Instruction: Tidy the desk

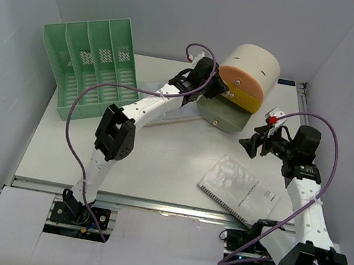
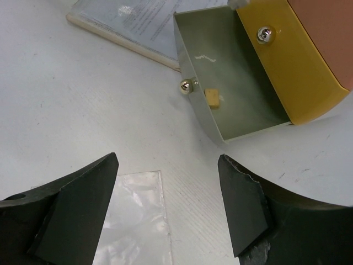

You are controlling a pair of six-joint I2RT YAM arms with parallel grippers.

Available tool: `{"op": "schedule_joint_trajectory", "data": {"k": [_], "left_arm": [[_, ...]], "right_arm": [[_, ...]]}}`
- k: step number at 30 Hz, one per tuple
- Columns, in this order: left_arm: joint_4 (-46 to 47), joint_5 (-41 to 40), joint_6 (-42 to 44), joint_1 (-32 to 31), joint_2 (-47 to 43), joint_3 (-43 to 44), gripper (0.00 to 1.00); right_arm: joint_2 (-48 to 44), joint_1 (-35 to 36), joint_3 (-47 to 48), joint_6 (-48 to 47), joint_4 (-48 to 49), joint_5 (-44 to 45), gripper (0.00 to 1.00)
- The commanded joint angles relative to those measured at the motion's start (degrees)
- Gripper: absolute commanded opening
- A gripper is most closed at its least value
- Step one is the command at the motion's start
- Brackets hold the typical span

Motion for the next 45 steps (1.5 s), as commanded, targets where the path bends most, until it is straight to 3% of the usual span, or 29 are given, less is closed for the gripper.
{"op": "schedule_joint_trajectory", "data": {"k": [1, 4, 6, 9, 12, 15, 16, 18, 21, 24, 25, 29, 33, 37, 45], "left_arm": [[-3.3, 3.0, -4.2, 1.0, 2.8, 3.9, 0.35], [-3.4, 4.2, -4.2, 1.5, 3.4, 3.5, 0.43], [-3.3, 5.1, -3.2, 1.6, 3.4, 3.6, 0.58], [-2.2, 8.3, -1.1, 1.9, 3.3, 3.9, 0.69], [-0.8, 9.2, 3.2, 1.9, 1.2, 3.6, 0.71], [2.6, 10.4, 8.0, 2.1, -2.7, -0.1, 0.71], [4.1, 10.8, 11.1, 2.1, -4.3, -2.7, 0.71], [7.7, 12.2, 19.4, 2.4, -11.3, -9.6, 0.69], [15.5, 12.5, 29.6, 2.9, -23.0, -25.0, 0.66], [21.1, 13.4, 37.6, 4.4, -36.1, -42.6, 0.67], [21.4, 14.3, 39.4, 4.8, -39.1, -49.2, 0.71], [19.6, 13.1, 50.0, 5.9, -55.3, -62.5, 0.81], [19.3, 7.8, 57.2, 6.3, -69.3, -75.7, 0.88], [18.5, 2.8, 61.3, 6.4, -76.7, -82.9, 0.93], [16.5, 1.7, 61.8, 6.6, -78.6, -83.3, 0.96]], "right_arm": [[-2.2, -0.6, -0.7, -2.0, 1.7, -3.2, 0.80], [-1.6, -0.6, -0.8, -2.4, 1.6, -3.3, 0.80], [-1.1, -0.6, -0.6, -3.4, 0.6, -3.7, 0.80], [-0.1, -0.6, 0.0, -12.7, -4.4, -10.3, 0.81], [3.3, 1.3, 2.5, -33.4, -22.4, -19.4, 0.80], [5.8, 5.1, 3.8, -64.8, -38.6, -20.4, 0.74], [6.3, 5.9, 3.9, -71.0, -39.0, -19.4, 0.68], [8.8, 9.7, 4.4, -76.3, -40.3, -14.6, 0.47], [13.9, 15.4, 7.9, -69.8, -36.0, -6.9, 0.27], [18.1, 23.5, 9.4, -54.7, -23.9, 2.8, 0.18], [19.6, 25.1, 9.2, -47.5, -20.2, 9.4, 0.16], [27.1, 32.2, 11.3, -37.8, -8.9, 22.3, 0.17], [35.3, 34.5, 15.6, -30.6, -3.7, 33.8, 0.19], [42.2, 34.5, 20.5, -25.1, 1.9, 50.3, 0.23], [50.3, 32.4, 29.3, -21.3, 11.9, 66.9, 0.36]]}}
